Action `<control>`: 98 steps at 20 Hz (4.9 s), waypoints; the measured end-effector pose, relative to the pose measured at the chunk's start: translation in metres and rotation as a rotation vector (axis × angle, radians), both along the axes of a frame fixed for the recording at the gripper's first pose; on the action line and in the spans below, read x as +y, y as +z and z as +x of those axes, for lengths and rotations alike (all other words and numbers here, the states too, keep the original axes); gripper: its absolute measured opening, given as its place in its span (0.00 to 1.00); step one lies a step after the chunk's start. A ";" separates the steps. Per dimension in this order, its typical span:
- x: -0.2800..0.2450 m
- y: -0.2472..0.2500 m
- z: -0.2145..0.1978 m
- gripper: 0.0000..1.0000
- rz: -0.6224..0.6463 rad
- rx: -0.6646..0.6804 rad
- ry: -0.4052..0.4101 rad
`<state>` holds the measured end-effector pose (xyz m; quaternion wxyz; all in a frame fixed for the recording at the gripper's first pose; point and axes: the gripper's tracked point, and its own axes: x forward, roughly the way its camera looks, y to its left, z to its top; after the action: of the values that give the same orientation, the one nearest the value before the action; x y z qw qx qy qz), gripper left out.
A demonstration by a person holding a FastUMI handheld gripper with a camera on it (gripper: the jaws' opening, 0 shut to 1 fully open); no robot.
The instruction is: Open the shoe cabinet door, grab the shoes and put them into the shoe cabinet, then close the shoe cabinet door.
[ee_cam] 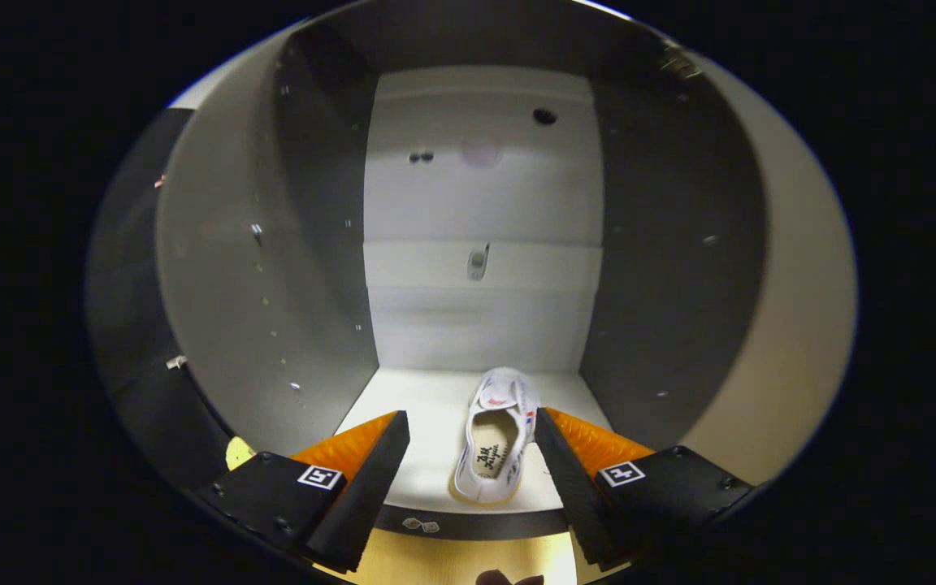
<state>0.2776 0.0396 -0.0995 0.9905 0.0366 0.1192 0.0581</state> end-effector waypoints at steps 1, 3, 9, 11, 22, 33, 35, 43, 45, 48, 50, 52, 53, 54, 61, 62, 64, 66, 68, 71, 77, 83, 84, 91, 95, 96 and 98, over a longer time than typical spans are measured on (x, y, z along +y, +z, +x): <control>-0.008 0.012 -0.018 0.98 0.010 -0.031 -0.026; -0.029 0.030 -0.063 0.98 0.019 -0.088 -0.082; -0.073 0.044 -0.190 0.98 -0.043 -0.152 -0.149; -0.085 0.049 -0.229 0.98 -0.071 -0.187 -0.163; -0.279 0.088 -0.372 0.97 -0.084 -0.292 -0.554; -0.353 0.013 -0.261 0.98 -0.025 -0.107 -0.555; -0.340 0.013 -0.250 0.98 -0.020 -0.107 -0.521; -0.304 0.011 -0.253 0.97 0.028 -0.101 -0.459; -0.278 0.011 -0.254 0.97 0.042 -0.100 -0.415; -0.239 0.011 -0.252 0.97 0.060 -0.100 -0.348; -0.213 0.012 -0.248 0.97 0.070 -0.102 -0.308; -0.186 0.010 -0.244 0.97 0.087 -0.096 -0.261; -0.171 0.010 -0.241 0.97 0.098 -0.094 -0.234; -0.157 0.010 -0.236 0.97 0.106 -0.090 -0.211; -0.058 0.004 -0.202 0.98 0.118 -0.054 -0.036; -0.047 0.002 -0.199 0.98 0.112 -0.053 -0.016; -0.024 0.007 -0.202 0.98 0.105 -0.072 0.016; -0.010 0.013 -0.206 0.98 0.097 -0.089 0.036; -0.002 0.015 -0.207 0.98 0.085 -0.103 0.042; 0.006 0.020 -0.206 0.98 0.083 -0.120 0.044; 0.012 0.025 -0.207 0.98 0.098 -0.135 0.048; 0.006 0.031 -0.212 0.98 0.086 -0.156 0.045; 0.006 0.033 -0.211 0.98 0.082 -0.161 0.044; 0.002 0.036 -0.218 0.98 0.078 -0.165 0.040; -0.001 0.037 -0.222 0.98 0.081 -0.162 0.041; -0.003 0.037 -0.223 0.98 0.084 -0.161 0.038; -0.005 0.038 -0.224 0.98 0.091 -0.161 0.034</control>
<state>0.0539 0.0344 -0.0617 0.9931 0.0746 0.0372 0.0830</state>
